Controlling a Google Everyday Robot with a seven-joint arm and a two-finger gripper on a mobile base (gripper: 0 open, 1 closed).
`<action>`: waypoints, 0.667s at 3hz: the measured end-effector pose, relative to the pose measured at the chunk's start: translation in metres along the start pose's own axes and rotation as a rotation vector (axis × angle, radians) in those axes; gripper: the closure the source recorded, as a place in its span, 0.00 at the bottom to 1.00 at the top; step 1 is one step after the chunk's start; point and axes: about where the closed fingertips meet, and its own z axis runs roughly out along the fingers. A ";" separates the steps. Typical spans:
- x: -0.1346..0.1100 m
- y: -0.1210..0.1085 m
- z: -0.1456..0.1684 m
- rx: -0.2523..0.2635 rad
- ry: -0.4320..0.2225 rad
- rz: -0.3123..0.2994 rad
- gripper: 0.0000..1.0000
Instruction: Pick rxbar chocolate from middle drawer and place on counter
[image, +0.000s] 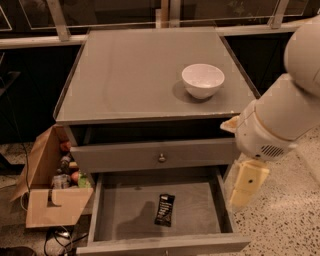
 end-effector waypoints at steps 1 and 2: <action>0.001 0.005 0.038 -0.016 0.017 0.001 0.00; 0.001 0.005 0.038 -0.016 0.017 0.001 0.00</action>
Offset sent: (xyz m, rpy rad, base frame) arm 0.0011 0.0092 -0.0320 -0.0117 0.0178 0.0027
